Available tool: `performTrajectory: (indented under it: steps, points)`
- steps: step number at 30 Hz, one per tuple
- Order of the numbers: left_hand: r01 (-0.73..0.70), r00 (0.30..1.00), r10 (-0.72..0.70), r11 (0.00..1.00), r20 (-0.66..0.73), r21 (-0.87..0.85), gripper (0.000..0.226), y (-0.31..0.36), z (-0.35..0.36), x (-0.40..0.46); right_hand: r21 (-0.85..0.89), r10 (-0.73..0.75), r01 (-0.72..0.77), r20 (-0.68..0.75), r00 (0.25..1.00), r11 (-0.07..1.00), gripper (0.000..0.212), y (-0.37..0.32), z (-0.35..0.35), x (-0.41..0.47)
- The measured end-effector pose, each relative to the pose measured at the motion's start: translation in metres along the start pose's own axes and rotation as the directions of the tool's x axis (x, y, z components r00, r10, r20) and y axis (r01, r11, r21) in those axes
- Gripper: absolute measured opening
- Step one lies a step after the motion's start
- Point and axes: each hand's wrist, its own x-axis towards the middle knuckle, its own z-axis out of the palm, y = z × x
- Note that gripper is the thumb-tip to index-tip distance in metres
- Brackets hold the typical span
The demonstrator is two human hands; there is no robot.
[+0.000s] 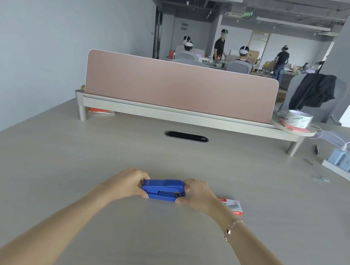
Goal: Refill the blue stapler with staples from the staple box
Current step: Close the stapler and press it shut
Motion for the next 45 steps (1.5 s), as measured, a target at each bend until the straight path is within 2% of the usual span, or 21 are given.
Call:
performTrajectory:
  steps: [2,8,12,17,21,28,32,40,43,45]
  points:
    - [-0.001,1.000,0.001,1.000,-0.010,0.005,0.023,0.003,-0.004,0.004,0.012,-0.005,0.006,-0.009,1.000,1.000,0.026,0.003,-0.005,0.004]
    - [-0.034,0.998,0.039,0.996,-0.057,0.087,0.024,0.022,-0.023,0.037,-0.040,-0.045,0.041,-0.103,0.994,0.998,0.022,0.011,-0.038,0.028]
    - [-0.051,0.997,0.056,0.995,-0.056,0.085,0.024,0.029,-0.036,0.076,0.016,-0.028,0.030,-0.114,0.993,0.999,0.024,0.023,-0.057,0.058]
    - [-0.032,0.998,0.033,0.999,-0.053,0.010,0.025,0.020,-0.044,0.146,0.058,-0.028,0.035,-0.128,0.991,0.998,0.016,0.045,-0.073,0.112]
    - [-0.028,0.998,0.023,0.994,-0.051,-0.107,0.024,-0.003,-0.039,0.208,0.090,-0.013,0.025,-0.135,0.991,0.996,0.019,0.069,-0.078,0.162]
    - [-0.073,0.995,0.062,0.985,-0.075,-0.155,0.018,-0.033,-0.023,0.281,0.145,0.049,-0.027,-0.154,0.987,0.989,0.015,0.107,-0.080,0.233]
    - [-0.094,0.990,0.075,0.983,-0.120,-0.156,0.020,-0.039,-0.018,0.298,0.233,0.060,-0.018,-0.173,0.983,0.972,0.010,0.120,-0.077,0.255]
    - [-0.139,0.988,0.124,0.973,-0.089,-0.185,0.008,-0.048,-0.017,0.309,0.256,0.087,-0.041,-0.170,0.982,0.966,0.018,0.134,-0.068,0.265]
    - [-0.130,0.987,0.109,0.972,-0.115,-0.195,0.022,-0.050,-0.015,0.309,0.267,0.080,-0.037,-0.151,0.985,0.963,0.022,0.134,-0.069,0.266]
    - [-0.130,0.989,0.113,0.972,-0.097,-0.196,0.018,-0.050,-0.014,0.309,0.281,0.086,-0.045,-0.135,0.987,0.959,0.021,0.135,-0.070,0.267]
